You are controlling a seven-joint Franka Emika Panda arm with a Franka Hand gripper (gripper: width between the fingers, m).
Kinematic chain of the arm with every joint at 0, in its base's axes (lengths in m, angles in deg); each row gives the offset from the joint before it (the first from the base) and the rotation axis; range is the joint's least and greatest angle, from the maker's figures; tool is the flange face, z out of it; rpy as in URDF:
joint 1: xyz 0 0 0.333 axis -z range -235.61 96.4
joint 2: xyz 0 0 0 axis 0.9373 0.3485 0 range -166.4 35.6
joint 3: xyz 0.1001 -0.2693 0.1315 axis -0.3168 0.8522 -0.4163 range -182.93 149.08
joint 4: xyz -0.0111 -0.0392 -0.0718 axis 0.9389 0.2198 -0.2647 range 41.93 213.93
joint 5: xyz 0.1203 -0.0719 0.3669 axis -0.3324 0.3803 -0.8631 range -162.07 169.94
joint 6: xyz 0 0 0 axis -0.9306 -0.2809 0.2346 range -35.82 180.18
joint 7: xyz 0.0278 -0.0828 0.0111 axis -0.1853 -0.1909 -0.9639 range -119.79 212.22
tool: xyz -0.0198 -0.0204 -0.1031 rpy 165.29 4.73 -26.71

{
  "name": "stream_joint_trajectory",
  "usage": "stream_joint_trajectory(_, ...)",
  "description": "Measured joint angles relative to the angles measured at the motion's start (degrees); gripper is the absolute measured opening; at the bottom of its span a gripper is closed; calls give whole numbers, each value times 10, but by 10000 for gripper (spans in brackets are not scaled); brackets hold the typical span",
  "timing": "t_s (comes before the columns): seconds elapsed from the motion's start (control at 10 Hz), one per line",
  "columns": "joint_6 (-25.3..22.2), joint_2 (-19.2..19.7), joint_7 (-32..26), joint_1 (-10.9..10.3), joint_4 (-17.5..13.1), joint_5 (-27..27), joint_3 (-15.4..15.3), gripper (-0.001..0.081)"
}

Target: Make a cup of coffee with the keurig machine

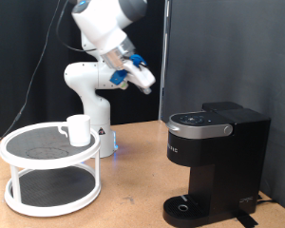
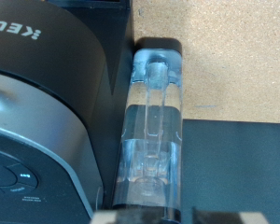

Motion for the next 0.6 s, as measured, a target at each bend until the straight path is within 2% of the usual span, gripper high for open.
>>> stream_joint_trajectory(0.2, -10, 0, -7, 0, 1, 0, 4, 0)
stream_joint_trajectory(0.4, -57, -6, -27, 14, 4, 18, 32, 0)
stream_joint_trajectory(0.6, -81, -13, -61, 32, 6, 45, 61, 0)
